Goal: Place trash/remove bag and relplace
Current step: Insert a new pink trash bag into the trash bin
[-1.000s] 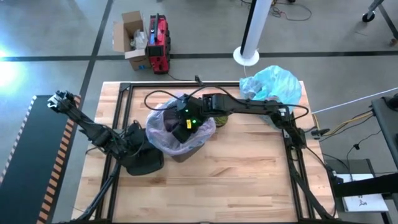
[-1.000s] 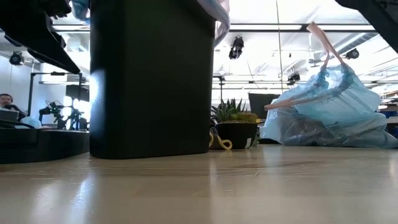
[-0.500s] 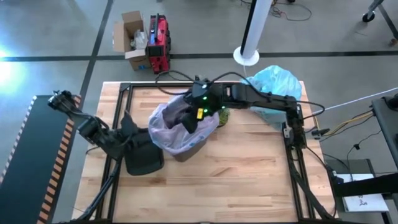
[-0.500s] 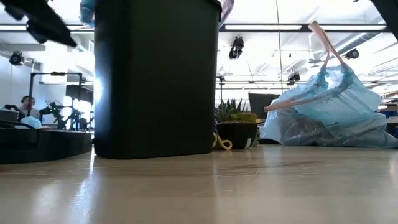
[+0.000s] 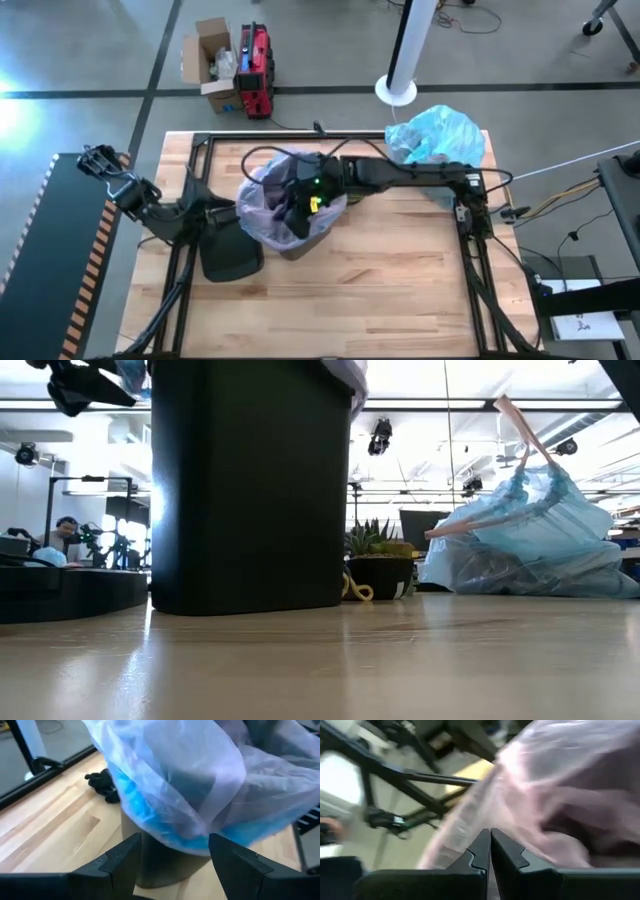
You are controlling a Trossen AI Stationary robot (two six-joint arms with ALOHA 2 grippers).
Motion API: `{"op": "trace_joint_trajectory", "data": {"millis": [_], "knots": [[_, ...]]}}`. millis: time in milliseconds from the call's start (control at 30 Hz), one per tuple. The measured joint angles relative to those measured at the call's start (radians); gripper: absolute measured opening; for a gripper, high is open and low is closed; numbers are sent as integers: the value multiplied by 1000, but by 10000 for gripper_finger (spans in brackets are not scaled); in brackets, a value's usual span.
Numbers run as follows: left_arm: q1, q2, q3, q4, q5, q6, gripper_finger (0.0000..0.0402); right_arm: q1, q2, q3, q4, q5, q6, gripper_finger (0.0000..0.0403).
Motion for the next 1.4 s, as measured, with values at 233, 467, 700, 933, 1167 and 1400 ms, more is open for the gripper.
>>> {"op": "trace_joint_trajectory", "data": {"millis": [233,467,700,933,1167,1400], "knots": [[0,79,-29,87,-42,-18,217,9,-37,-146,381,-67,31,0],[0,143,-30,153,-66,-32,217,-6,-219,-257,544,-56,-67,0],[14,224,-48,182,-128,-27,217,-7,-496,-509,551,113,-155,0],[58,322,-51,333,-216,45,217,30,-753,-792,557,260,-135,0],[83,380,-29,406,-127,114,217,51,-931,-1027,611,292,-31,0],[61,329,138,-18,221,15,217,101,-1001,-1131,662,313,-17,0]]}}
